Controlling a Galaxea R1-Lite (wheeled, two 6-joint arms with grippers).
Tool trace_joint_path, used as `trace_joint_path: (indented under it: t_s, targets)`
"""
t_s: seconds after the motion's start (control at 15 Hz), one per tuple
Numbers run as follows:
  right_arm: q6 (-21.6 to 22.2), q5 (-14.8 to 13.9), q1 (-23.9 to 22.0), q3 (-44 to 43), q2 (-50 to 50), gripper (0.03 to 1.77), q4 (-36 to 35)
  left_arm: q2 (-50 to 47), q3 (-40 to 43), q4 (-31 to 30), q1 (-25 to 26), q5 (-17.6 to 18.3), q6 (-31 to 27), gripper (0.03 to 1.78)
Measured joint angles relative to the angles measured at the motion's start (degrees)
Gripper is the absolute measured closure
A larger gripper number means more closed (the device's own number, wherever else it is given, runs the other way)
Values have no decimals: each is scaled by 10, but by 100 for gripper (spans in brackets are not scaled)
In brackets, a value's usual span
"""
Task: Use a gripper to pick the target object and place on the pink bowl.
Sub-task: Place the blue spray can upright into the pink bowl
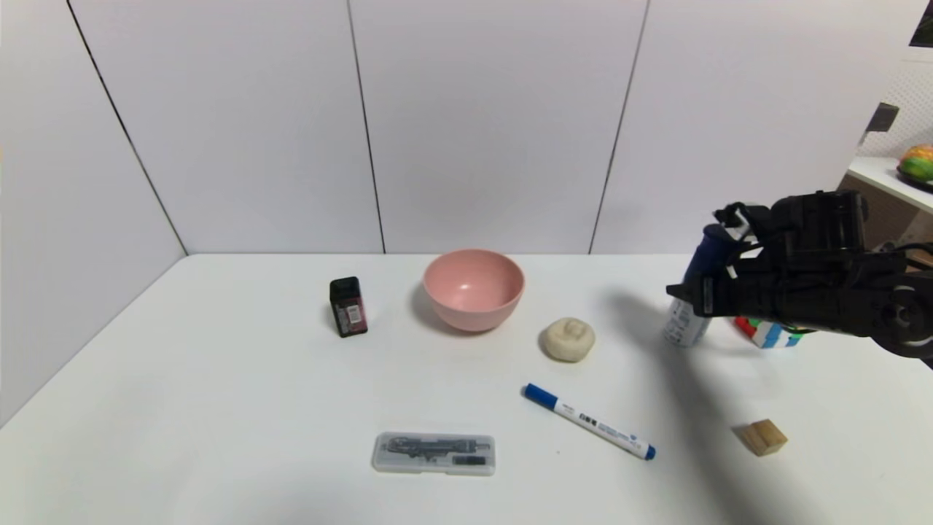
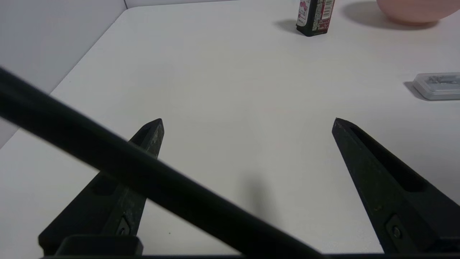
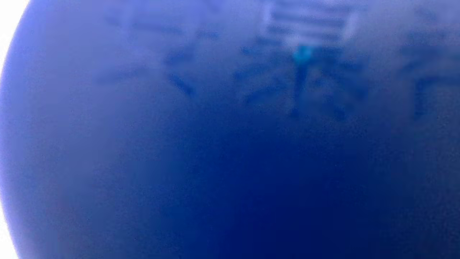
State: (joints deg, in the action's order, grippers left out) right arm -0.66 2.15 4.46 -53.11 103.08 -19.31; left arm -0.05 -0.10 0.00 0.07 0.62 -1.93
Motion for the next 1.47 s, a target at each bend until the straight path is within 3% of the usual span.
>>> trace_joint_path:
  t_s: [0.13, 0.6, 0.87, 1.13, 1.27, 1.47]
  targets:
    - [0, 0, 0, 0, 0, 99, 0, 0, 0, 0, 0, 0, 0, 12]
    - [1, 26, 6, -24, -31, 99, 9, 0, 0, 0, 0, 0, 0, 12]
    - [1, 82, 52, -83, -54, 99, 9, 0, 0, 0, 0, 0, 0, 12]
    - [-9, 190, 135, -163, -42, 99, 4, 0, 0, 0, 0, 0, 0, 12]
    - [-24, 206, 177, -200, -17, 99, 2, 0, 0, 0, 0, 0, 0, 12]
    - [-43, 208, 220, -259, 45, 99, 2, 0, 0, 0, 0, 0, 0, 12]
